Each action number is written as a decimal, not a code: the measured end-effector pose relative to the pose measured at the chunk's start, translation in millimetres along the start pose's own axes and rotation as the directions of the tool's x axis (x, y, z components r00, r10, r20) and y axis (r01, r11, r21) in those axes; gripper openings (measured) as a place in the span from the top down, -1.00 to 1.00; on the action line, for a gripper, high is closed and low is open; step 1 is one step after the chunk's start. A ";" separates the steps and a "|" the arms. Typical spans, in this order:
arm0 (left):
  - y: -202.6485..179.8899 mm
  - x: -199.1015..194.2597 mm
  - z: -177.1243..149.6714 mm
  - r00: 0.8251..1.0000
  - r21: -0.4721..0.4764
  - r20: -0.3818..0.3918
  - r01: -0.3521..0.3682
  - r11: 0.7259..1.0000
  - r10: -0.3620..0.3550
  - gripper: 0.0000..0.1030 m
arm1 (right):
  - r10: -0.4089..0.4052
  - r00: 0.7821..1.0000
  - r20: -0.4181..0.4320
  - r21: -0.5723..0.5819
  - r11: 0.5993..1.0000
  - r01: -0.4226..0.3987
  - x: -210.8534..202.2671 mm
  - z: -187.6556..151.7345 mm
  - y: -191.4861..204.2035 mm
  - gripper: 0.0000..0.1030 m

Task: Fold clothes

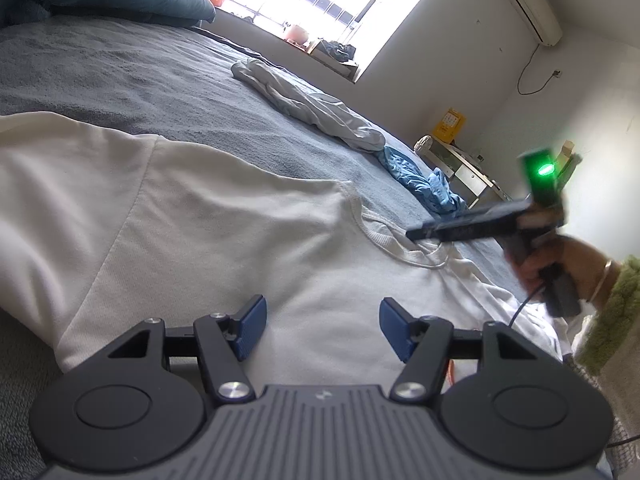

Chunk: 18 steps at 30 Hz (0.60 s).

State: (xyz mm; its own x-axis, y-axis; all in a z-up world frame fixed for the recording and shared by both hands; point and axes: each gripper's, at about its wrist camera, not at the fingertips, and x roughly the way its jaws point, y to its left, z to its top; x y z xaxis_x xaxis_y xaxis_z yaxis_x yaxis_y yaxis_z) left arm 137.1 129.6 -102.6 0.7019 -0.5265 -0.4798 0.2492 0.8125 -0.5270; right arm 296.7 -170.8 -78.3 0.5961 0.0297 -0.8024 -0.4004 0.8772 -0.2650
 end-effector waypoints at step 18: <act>2.5 1.9 1.1 1.000 -0.005 0.000 0.010 1.000 -0.010 -0.26 | -0.109 0.986 -0.124 0.332 0.932 0.145 4.3 -43.1 -96.4 0.25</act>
State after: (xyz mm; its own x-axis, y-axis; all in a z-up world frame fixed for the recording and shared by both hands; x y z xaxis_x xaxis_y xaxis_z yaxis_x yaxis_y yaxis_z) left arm 139.7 130.9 -104.1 0.6991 -0.5350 -0.4744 0.2535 0.8058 -0.5352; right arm 307.9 -275.9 -79.3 0.5448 -0.1259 -0.8290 -0.0559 0.9810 -0.1858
